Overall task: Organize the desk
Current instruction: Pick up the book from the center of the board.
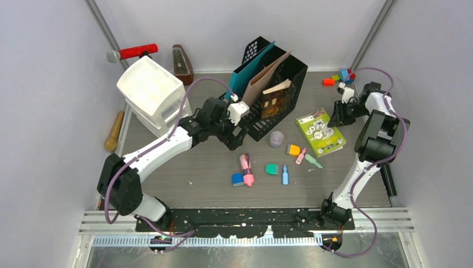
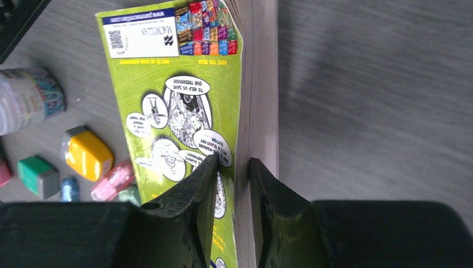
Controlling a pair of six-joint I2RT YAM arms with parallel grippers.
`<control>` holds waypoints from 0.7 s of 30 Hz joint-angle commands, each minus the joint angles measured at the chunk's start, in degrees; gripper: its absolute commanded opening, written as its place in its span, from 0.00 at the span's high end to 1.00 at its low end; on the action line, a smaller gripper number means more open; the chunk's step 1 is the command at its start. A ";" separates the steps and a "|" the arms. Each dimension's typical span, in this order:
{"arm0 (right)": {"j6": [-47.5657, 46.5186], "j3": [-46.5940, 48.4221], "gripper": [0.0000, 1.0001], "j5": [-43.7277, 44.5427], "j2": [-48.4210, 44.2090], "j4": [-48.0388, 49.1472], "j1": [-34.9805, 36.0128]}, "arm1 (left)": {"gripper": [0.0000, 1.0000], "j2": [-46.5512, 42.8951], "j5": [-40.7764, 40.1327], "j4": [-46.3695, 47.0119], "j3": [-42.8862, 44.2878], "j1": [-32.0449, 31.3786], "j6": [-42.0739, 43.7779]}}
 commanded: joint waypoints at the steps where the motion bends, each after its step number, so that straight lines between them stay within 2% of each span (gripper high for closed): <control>1: 3.60 -2.93 1.00 -2.01 -9.01 0.04 0.02 | 0.01 0.62 3.28 -1.36 3.81 -0.13 -1.73; 12: 11.77 -3.50 1.00 -3.92 -20.32 1.52 -0.27 | 0.01 3.24 8.42 3.57 4.69 -0.17 -6.50; 21: 14.61 -4.54 1.00 -4.03 -25.66 -0.37 -0.33 | 0.01 9.27 13.42 7.65 10.11 -0.73 -14.15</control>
